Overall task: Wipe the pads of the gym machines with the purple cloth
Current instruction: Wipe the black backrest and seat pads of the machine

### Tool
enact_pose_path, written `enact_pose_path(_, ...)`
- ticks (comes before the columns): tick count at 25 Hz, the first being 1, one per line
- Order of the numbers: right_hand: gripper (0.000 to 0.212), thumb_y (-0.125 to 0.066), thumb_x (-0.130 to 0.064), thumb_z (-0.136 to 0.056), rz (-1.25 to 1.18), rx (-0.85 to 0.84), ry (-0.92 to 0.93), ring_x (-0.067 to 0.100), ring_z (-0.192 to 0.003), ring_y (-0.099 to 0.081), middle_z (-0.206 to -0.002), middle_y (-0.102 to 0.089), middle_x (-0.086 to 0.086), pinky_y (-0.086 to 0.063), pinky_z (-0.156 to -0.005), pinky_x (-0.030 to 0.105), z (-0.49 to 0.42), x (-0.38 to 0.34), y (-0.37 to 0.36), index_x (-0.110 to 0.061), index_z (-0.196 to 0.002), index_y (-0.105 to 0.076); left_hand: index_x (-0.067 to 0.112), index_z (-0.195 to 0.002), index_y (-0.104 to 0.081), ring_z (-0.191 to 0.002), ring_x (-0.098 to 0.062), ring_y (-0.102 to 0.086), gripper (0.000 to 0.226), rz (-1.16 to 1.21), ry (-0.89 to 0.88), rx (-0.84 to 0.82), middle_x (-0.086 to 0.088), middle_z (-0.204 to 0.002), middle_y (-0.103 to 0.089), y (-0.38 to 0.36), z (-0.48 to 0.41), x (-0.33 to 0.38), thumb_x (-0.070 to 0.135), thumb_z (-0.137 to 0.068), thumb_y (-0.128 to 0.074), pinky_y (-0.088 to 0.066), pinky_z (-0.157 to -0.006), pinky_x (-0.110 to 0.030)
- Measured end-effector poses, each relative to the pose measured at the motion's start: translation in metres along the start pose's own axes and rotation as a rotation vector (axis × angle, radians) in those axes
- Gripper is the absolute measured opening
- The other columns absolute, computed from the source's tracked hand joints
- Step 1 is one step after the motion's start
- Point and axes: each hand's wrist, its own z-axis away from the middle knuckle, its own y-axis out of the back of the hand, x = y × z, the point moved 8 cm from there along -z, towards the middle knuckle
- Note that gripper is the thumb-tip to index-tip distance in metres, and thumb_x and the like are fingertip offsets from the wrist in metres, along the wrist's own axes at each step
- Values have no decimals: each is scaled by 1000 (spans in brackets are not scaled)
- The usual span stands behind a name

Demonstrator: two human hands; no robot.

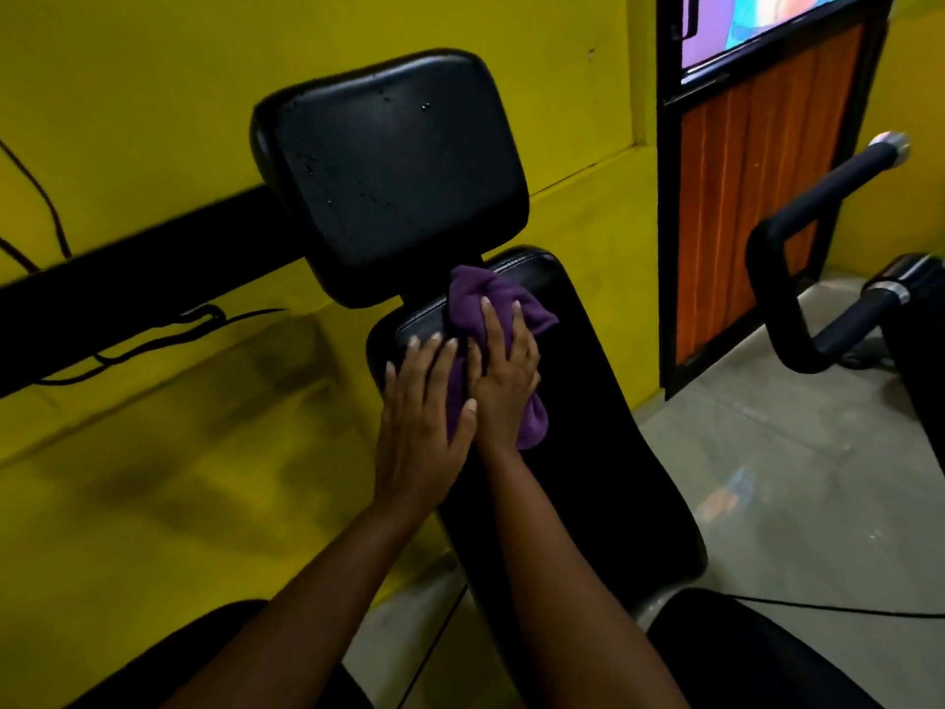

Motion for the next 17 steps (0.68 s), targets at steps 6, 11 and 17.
enact_pose_path(6,51,-38,-40,-89,64,322,-224,38,-122,-47,-141,-45,15,-42,-94,45,-1,120,31,-19,-134,-50,12,-142,-39,-140,-29,-27,62,-654,-643,-201,-13,-149,-38,-74,-3,-1,42,-88,-38,-17,-113,-51)
enact_pose_path(11,53,-33,-44,-90,-42,362,-493,39,-124,-39,-146,-38,16,-29,-101,40,22,143,35,-25,-138,-44,12,-143,-39,-140,-34,-30,63,-758,-700,-86,-14,-151,-33,-78,3,0,42,-88,-41,-24,-111,-55)
enact_pose_path(17,48,-42,-40,-89,125,266,-15,29,-116,-39,-144,-41,14,-35,-94,38,-9,94,22,-30,-136,-42,12,-144,-37,-139,-38,-29,62,-781,-735,-56,-14,-152,-32,-77,3,2,39,-88,-38,-22,-111,-56)
